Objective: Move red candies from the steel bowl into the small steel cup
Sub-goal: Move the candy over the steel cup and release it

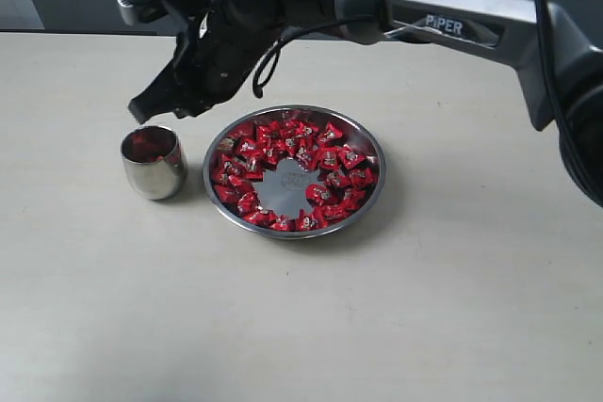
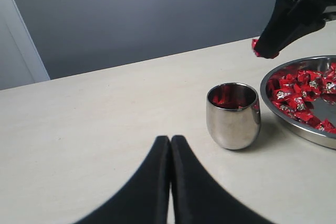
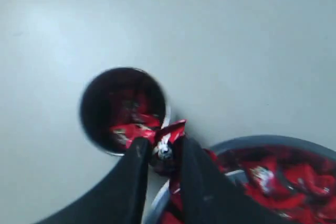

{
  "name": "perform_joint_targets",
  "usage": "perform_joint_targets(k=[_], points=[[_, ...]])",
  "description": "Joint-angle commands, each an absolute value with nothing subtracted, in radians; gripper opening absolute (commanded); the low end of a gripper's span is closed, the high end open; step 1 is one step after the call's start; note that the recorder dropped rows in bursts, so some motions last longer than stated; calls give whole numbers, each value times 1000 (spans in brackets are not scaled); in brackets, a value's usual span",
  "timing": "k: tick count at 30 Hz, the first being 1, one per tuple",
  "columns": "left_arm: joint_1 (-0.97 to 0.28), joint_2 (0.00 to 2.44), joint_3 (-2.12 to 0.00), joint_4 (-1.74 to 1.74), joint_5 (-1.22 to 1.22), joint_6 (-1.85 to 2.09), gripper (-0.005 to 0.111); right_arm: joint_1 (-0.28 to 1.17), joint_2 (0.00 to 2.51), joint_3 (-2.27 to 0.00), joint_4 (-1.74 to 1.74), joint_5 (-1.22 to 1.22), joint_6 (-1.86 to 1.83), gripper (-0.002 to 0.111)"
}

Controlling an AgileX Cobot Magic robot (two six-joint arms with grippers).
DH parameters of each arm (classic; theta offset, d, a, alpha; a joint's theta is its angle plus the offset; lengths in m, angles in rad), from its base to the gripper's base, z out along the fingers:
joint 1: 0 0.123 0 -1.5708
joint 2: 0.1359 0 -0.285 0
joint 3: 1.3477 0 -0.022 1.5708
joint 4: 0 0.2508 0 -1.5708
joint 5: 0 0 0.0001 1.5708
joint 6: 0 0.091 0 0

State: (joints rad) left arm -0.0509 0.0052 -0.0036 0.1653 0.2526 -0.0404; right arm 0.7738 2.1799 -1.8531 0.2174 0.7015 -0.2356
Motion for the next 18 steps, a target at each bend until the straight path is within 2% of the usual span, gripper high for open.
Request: perform_joint_targets(k=[1, 11, 18], points=[[-51, 0, 0, 162, 242, -43, 1, 804, 2175, -1859, 393, 658, -393, -1], [-51, 0, 0, 162, 242, -43, 1, 819, 2194, -1859, 420, 590, -408, 1], [-51, 0, 0, 162, 242, -43, 1, 819, 2240, -1859, 420, 594, -416, 28]])
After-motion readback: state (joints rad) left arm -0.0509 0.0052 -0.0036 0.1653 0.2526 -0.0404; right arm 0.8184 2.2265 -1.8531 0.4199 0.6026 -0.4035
